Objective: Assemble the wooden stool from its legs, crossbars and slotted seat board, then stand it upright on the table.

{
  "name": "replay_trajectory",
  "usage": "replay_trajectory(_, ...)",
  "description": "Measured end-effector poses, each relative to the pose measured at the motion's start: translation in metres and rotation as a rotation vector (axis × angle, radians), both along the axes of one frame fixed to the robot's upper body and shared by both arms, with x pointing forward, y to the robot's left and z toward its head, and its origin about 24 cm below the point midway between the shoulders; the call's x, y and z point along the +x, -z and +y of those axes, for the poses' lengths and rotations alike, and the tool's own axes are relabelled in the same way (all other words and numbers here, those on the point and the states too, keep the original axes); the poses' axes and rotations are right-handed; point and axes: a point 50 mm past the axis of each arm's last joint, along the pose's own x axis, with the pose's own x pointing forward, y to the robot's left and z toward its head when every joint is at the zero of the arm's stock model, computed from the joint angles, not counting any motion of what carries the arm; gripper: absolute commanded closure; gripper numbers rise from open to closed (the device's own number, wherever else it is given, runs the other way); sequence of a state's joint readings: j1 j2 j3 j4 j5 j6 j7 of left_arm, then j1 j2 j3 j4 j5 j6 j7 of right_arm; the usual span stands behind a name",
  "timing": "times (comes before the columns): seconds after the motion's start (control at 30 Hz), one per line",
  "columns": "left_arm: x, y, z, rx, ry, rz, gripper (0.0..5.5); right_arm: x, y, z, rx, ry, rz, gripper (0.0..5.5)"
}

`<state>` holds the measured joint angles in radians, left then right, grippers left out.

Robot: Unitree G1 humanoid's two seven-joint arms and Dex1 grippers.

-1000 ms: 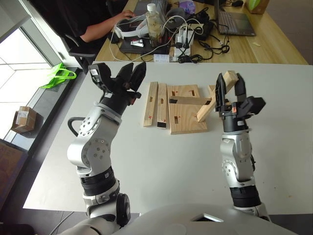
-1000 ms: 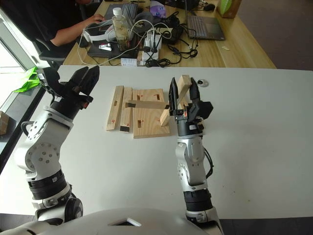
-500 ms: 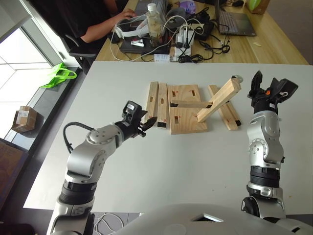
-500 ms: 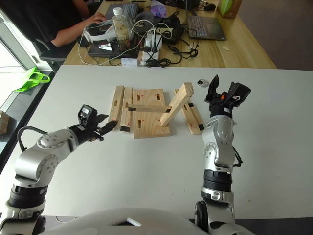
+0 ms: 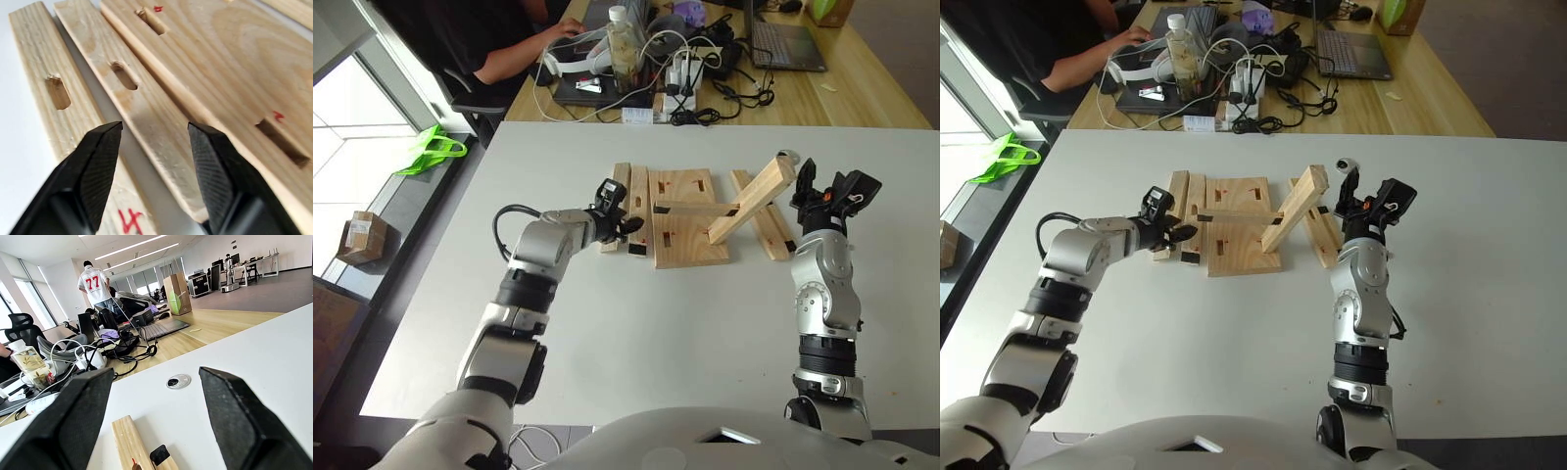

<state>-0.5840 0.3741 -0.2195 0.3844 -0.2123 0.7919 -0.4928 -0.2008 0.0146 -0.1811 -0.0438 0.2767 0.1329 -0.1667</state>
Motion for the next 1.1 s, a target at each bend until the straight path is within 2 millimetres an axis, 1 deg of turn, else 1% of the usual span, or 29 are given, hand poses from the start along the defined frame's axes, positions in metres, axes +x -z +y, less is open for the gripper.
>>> replay_trajectory(0.07,0.006,0.0,0.0,0.019,0.005,0.001,2.27,0.0,0.0,0.002,0.002,0.002,0.001,2.25)
replay_trajectory(0.1,0.007,0.001,-0.002,0.014,0.01,0.006,2.23,0.0,0.001,0.002,0.004,0.003,0.002,2.25)
replay_trajectory(0.23,0.009,0.006,-0.015,-0.05,-0.012,0.069,2.23,-0.002,0.002,0.004,0.01,0.011,0.005,2.25)
replay_trajectory(0.3,0.01,0.006,-0.016,-0.068,-0.025,0.084,2.23,-0.002,0.001,0.005,0.009,0.018,0.003,2.25)
replay_trajectory(0.47,0.015,0.005,-0.019,0.016,0.016,0.05,2.23,-0.002,0.001,0.007,0.019,0.023,0.001,2.25)
replay_trajectory(0.53,0.017,0.004,-0.017,0.069,0.053,0.018,2.23,-0.003,0.001,0.006,0.021,0.028,0.001,2.25)
replay_trajectory(0.63,0.017,0.005,-0.006,0.151,0.073,-0.003,2.23,-0.003,0.0,0.005,0.023,0.031,-0.003,2.25)
replay_trajectory(0.67,0.015,0.008,-0.001,0.174,0.066,0.007,2.23,-0.003,0.0,0.006,0.025,0.031,-0.003,2.25)
replay_trajectory(0.73,0.015,0.008,0.006,0.181,0.049,0.007,2.23,-0.003,0.0,0.006,0.025,0.03,-0.004,2.25)
replay_trajectory(0.8,0.014,0.01,0.011,0.143,0.012,0.023,2.23,-0.003,0.0,0.006,0.023,0.031,-0.005,2.25)
replay_trajectory(0.87,0.011,0.012,0.016,0.094,-0.027,0.046,2.55,-0.003,0.0,0.006,0.023,0.03,-0.005,2.25)
replay_trajectory(1.0,0.009,0.014,0.02,0.06,-0.057,0.043,3.18,-0.003,0.0,0.006,0.023,0.029,-0.006,2.25)
replay_trajectory(1.07,0.008,0.014,0.023,0.053,-0.073,0.037,3.42,-0.002,-0.001,0.006,0.018,0.03,-0.008,2.25)
replay_trajectory(1.1,0.008,0.015,0.024,0.049,-0.076,0.034,3.43,-0.002,-0.001,0.006,0.018,0.03,-0.009,2.25)
